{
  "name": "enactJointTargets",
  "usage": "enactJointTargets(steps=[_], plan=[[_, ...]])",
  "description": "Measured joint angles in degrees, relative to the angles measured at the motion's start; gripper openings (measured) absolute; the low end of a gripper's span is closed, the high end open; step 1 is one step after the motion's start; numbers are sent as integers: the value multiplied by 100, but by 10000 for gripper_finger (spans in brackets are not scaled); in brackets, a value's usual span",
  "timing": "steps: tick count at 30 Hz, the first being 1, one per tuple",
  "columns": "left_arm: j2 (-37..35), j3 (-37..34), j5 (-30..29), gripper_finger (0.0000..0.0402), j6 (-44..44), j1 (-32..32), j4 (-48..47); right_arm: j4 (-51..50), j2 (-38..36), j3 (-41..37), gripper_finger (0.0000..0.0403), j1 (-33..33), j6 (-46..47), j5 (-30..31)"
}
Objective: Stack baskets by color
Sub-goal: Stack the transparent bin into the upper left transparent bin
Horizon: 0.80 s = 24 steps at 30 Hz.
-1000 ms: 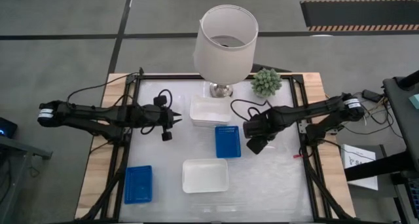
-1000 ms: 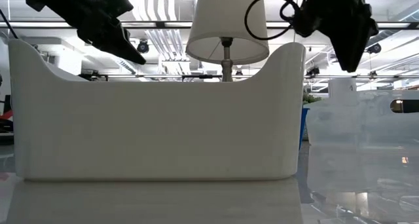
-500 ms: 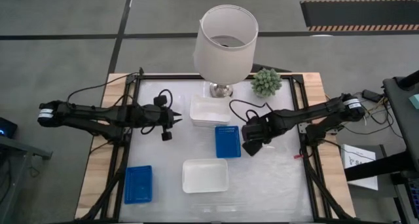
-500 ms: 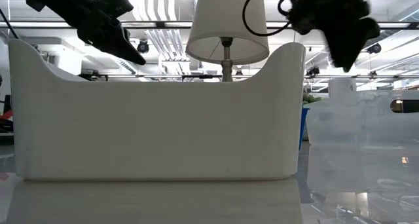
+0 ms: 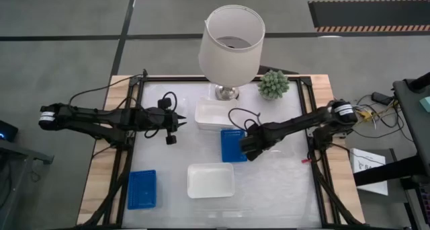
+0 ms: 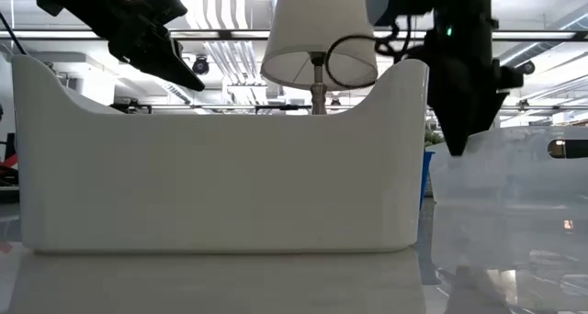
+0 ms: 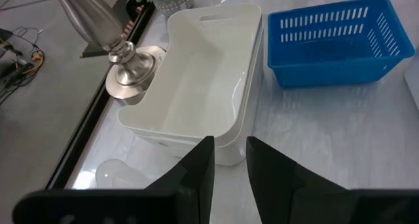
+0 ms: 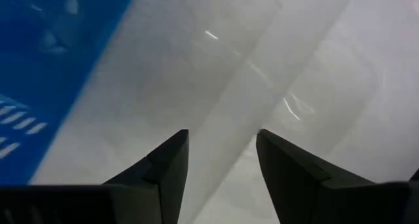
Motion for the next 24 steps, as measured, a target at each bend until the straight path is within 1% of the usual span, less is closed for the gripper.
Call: enactJointTargets(steps=[2, 5, 12, 18, 24], plan=[[-2, 0, 0, 72, 1, 0, -1, -17, 182, 0, 163, 0, -72, -2], [-7, 0, 0, 72, 1, 0, 2, -26, 362, 10, 132, 0, -122, -28], [-40, 2, 1, 72, -2, 0, 14, -42, 351, 14, 21, 62, -48, -5], [-47, 9, 2, 72, 305, 0, 187, -146, 135, 52, 10, 227, -23, -25], [-66, 9, 2, 72, 433, 0, 190, -889, -122, 408, 9, 545, 363, -15]])
